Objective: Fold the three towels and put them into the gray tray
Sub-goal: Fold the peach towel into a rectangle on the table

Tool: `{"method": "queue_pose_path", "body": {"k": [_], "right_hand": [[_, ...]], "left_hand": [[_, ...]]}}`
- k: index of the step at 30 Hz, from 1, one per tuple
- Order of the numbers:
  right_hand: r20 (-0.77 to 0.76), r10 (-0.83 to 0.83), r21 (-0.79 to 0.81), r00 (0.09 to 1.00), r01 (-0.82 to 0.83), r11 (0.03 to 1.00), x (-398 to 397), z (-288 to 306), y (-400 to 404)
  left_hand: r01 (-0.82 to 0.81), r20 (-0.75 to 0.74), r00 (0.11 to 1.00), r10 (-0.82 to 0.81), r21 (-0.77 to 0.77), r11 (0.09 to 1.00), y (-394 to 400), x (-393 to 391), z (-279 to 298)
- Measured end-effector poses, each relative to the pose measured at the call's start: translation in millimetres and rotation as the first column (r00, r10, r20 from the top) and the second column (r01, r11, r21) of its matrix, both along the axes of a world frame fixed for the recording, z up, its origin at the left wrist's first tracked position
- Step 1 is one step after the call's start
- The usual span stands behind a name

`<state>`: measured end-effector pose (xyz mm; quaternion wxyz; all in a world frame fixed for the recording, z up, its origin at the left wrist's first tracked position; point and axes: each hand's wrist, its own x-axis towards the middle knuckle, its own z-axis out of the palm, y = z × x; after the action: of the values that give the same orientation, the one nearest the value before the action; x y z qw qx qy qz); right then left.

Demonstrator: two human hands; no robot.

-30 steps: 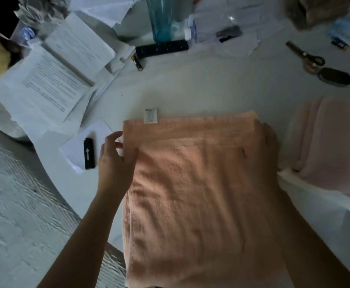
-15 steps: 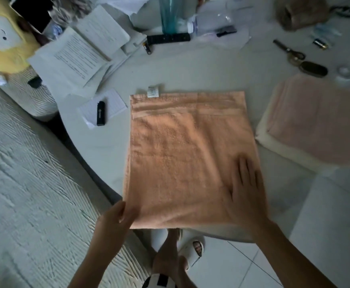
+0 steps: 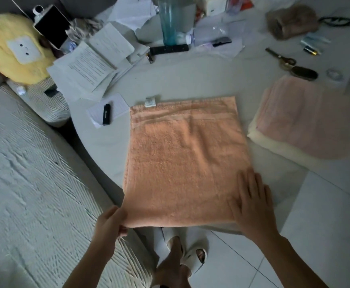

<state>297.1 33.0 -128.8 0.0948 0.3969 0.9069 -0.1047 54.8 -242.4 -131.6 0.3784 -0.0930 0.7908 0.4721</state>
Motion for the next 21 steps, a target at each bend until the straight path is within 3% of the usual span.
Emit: {"method": "queue_pose_path", "body": {"k": [3,6,10,13,15,19,21], "right_hand": [[0.041,-0.036,-0.011,0.998,0.037,0.999,0,6,-4],[-0.033,-0.105,0.009,0.994,0.105,0.994,-25,14,-4],[-0.26,0.131,-0.021,0.957,-0.142,0.99,-108,13,1],[-0.192,0.295,-0.024,0.936,-0.305,0.952,-155,1,16],[-0.081,0.248,0.015,0.965,-0.247,0.969,-158,-9,40],[-0.024,-0.148,0.061,0.989,0.149,0.987,-152,-9,79],[-0.092,-0.077,0.045,0.993,0.082,0.996,-172,-7,73]], "left_hand": [[0.027,0.009,1.0,-0.027,-0.044,0.999,0,3,-3],[0.033,0.04,0.999,-0.033,-0.008,0.999,10,6,-6],[0.042,0.018,0.999,-0.043,0.047,0.998,17,14,-16],[-0.053,-0.009,0.999,0.054,0.026,0.998,6,13,-21],[-0.104,-0.054,0.993,0.105,0.024,0.994,2,9,-19],[-0.027,-0.11,0.994,0.027,0.001,1.0,4,6,-7],[-0.004,-0.07,0.998,0.005,0.013,1.0,2,6,-8]]}}
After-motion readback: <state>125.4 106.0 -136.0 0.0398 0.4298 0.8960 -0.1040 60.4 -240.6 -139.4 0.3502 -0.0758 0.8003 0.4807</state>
